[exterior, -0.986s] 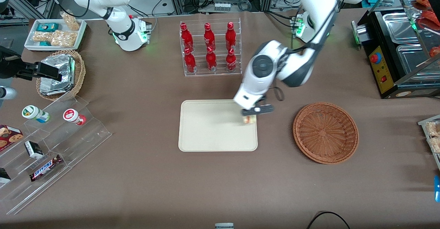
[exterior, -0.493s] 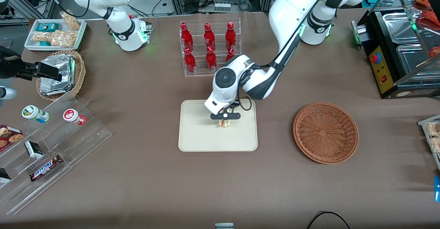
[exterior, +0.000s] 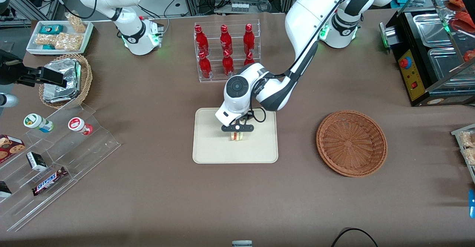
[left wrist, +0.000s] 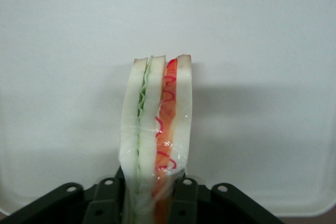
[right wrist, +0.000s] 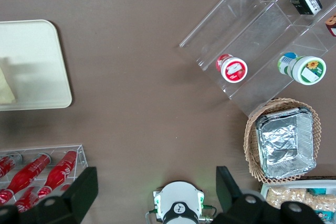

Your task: Place sandwich from basket to tray

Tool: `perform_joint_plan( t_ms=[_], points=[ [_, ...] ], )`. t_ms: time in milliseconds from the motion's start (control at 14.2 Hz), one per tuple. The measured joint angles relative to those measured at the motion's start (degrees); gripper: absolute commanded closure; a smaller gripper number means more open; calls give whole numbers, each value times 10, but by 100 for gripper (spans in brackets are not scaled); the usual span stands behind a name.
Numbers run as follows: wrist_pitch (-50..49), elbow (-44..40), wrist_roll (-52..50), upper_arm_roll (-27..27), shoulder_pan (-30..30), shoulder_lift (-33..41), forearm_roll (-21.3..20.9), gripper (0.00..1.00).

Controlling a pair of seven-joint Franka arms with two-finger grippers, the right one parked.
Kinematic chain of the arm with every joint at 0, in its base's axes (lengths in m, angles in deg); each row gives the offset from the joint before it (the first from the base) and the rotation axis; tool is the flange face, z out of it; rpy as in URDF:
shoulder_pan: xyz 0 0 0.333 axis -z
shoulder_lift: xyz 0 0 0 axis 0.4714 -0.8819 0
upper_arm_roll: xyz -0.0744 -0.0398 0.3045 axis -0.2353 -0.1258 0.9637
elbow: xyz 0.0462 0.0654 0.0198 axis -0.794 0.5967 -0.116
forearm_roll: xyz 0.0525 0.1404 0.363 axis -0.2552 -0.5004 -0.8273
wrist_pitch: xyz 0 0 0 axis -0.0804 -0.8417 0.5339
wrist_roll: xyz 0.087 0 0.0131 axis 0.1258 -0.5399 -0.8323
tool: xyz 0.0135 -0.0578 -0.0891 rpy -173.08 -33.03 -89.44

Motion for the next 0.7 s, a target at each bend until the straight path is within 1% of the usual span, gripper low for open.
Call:
perform_joint_plan(
  t_ms=[70, 211, 352, 493, 704],
  points=[
    [0, -5, -18, 5, 1, 1, -11, 0],
    [-1, -15, -34, 13, -2, 14, -15, 0],
    [-41, -22, -37, 22, -18, 48, -15, 0],
    [-113, -25, -33, 23, -58, 99, -14, 0],
    [-208, -4, 31, 23, -132, 187, 10, 0]
  ],
)
